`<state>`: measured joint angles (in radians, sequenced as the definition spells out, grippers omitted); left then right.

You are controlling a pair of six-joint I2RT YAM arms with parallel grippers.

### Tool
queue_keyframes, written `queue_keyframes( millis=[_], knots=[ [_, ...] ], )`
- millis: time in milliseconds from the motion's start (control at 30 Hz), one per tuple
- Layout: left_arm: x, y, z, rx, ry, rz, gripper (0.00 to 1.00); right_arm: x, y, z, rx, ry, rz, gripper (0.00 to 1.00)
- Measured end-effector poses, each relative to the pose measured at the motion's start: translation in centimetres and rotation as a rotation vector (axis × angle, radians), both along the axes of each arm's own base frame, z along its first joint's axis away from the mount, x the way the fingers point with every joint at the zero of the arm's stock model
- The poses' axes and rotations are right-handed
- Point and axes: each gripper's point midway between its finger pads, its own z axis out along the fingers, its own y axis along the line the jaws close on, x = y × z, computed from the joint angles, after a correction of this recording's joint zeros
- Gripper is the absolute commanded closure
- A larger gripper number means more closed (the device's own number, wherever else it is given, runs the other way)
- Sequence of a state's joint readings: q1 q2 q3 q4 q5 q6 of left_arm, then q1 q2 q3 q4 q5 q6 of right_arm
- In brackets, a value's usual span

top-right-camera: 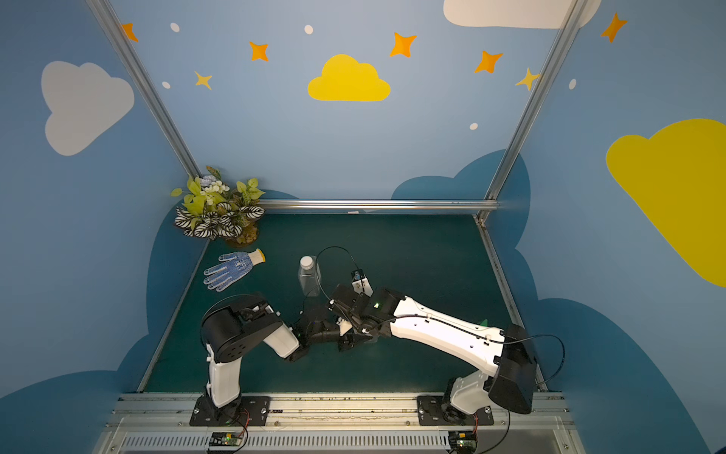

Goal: Screw on the bottle caps
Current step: Screw the bottle cap onto the plastic bottle.

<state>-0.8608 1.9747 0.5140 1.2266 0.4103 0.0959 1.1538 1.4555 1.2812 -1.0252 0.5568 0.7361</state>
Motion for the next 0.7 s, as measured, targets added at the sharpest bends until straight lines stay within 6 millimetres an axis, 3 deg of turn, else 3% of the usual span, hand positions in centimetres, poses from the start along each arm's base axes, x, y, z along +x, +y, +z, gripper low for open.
queue_keyframes(
  millis=[167, 233, 700],
  knots=[
    [0.1, -0.1, 0.0, 0.002, -0.005, 0.013, 0.55, 0.0, 0.3, 0.2, 0.028, -0.009, 0.015, 0.29],
    [0.1, 0.0, 0.0, 0.003, -0.010, 0.012, 0.55, 0.2, 0.1, 0.4, 0.038, -0.026, 0.030, 0.06],
    [0.0, -0.1, 0.1, 0.000, -0.019, 0.004, 0.56, -1.1, -0.9, 3.0, 0.135, -0.057, 0.437, 0.02]
  ],
)
